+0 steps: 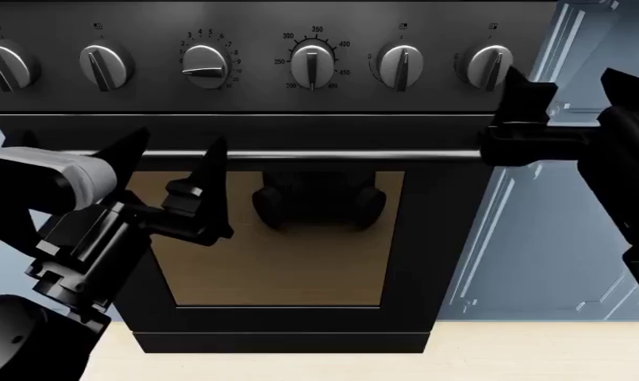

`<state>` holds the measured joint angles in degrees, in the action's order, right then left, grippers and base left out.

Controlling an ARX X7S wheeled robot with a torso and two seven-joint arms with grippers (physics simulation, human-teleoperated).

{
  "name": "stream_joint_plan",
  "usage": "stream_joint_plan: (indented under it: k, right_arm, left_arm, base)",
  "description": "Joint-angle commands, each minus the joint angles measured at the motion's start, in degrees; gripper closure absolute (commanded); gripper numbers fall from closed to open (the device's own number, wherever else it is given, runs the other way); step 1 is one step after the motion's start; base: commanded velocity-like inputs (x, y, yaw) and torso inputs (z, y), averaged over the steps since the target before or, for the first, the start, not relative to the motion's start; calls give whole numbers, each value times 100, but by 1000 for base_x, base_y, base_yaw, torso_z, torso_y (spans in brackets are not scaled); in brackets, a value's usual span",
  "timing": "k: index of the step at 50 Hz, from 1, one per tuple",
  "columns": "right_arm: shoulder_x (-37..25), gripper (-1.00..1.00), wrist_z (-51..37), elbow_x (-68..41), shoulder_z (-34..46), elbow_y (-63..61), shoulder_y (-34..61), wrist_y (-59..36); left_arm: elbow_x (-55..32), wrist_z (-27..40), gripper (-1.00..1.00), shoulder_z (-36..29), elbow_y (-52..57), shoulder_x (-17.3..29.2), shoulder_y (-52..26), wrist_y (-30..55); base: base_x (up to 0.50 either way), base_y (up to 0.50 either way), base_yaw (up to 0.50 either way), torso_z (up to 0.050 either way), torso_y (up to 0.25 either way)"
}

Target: Pick the croissant and place it on the pan. Then turn on the stove to warm the croissant.

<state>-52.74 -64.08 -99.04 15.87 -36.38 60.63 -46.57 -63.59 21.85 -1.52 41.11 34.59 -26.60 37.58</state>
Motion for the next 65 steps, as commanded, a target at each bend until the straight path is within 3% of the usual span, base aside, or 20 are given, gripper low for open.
stream_joint_plan:
  k: [1, 25, 65]
  right_arm:
    - [-10, -100, -168, -611, 163, 320, 325, -154]
    - [16, -100, -389, -1270, 483, 739, 980, -428]
    - [547, -100, 235, -101, 991, 1131, 1060, -669]
  left_arm:
    - [118, -17, -100, -15, -41, -18, 99, -73]
    - [213, -111, -100, -44, -112, -95, 225, -240]
    - [305, -233, -100, 25, -307, -33, 338, -418]
  base:
    - [0, 0, 0, 0, 0]
    - [0, 0, 0, 0, 0]
    - [0, 0, 0, 0, 0]
